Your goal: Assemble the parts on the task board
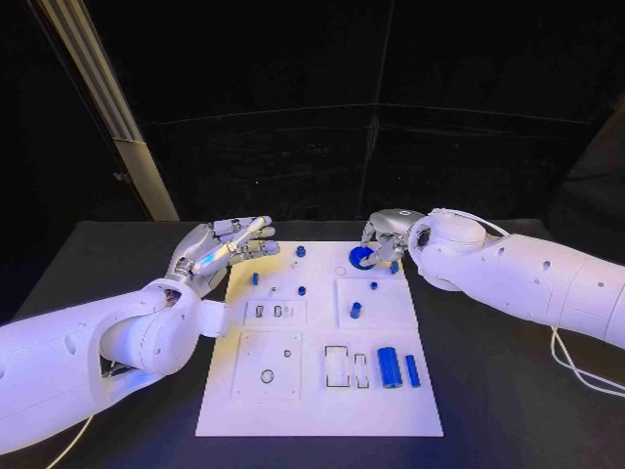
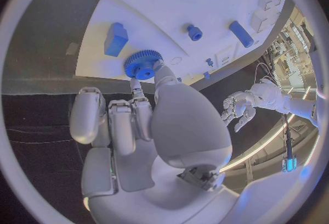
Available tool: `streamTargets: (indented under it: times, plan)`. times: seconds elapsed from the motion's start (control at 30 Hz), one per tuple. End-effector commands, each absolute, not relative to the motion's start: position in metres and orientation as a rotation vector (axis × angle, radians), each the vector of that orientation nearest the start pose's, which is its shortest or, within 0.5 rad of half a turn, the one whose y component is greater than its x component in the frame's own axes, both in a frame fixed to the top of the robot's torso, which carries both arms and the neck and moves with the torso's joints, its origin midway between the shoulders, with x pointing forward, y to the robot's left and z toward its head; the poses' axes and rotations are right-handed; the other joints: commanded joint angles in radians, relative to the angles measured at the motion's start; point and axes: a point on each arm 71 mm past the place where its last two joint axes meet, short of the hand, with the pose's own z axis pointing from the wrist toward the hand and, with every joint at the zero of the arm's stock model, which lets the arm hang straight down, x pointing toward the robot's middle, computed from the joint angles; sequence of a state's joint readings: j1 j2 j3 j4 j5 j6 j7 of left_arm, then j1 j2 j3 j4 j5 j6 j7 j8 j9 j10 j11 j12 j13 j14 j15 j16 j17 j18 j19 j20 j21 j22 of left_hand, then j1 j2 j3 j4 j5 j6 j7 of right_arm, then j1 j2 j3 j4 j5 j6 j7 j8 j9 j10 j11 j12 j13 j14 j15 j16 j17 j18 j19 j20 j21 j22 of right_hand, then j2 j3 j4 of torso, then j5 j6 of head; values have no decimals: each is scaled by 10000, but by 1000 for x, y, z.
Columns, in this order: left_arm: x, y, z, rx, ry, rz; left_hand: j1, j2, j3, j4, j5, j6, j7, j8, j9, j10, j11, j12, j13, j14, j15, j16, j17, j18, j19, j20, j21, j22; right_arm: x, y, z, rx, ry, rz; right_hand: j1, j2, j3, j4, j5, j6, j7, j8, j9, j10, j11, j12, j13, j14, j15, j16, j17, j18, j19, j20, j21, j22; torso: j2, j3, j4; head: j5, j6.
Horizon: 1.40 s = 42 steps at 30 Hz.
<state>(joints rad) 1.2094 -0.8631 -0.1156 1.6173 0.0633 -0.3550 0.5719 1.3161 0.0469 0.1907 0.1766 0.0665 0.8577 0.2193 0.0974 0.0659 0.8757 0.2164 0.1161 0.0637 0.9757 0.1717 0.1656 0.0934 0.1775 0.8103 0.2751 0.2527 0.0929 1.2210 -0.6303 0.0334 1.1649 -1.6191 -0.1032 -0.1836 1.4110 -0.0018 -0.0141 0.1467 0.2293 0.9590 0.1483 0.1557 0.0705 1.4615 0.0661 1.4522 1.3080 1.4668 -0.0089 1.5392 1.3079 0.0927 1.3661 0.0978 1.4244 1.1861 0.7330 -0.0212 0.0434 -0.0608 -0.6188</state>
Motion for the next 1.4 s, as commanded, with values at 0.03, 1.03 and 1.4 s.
streamTargets:
  times: [0.03, 1.03, 1.4]
  plan:
    - [464, 196, -183, -10885, 13272, -16527, 44, 41, 27, -28, 2, 0, 450, -70, -13, -7, -4, -68, -11, -37, -14, -69, -14, 46, 5, 31, -65, -13, 558, -202, -184, -2487, 17324, 3033, 273, 323, 398, -189, -311, 170, -31, 36, 7, 350, -78, 23, 1498, 863, -53, 32, 1797, -160, 74, -30, 57, 40, 4, 4, -13, 4, -15]
    - [463, 195, -183, -10906, 13370, -16596, 25, 5, 82, -75, -1, -38, 467, -111, -17, -56, 15, -107, -14, -83, 6, -128, -33, 38, -9, 41, -98, -42, 529, -120, -160, -3406, 14900, 4975, 42, 237, 1268, -448, -432, 889, -292, 181, 42, 488, -308, 179, 1681, 880, -249, 54, 1876, -202, 203, -215, 141, 252, 38, 4, 0, 124, 54]
    - [463, 194, -183, -10885, 13349, -16608, 25, 5, 82, -75, -1, -38, 467, -111, -17, -56, 15, -107, -14, -83, 6, -128, -33, 38, -9, 41, -98, -42, 534, -90, -174, -3714, 15442, 5074, -14, 220, 1315, -442, -441, 872, -283, 155, 33, 480, -303, 164, 1671, 878, -249, 49, 1865, -201, 200, -219, 136, 243, 54, 0, 37, 152, 3]
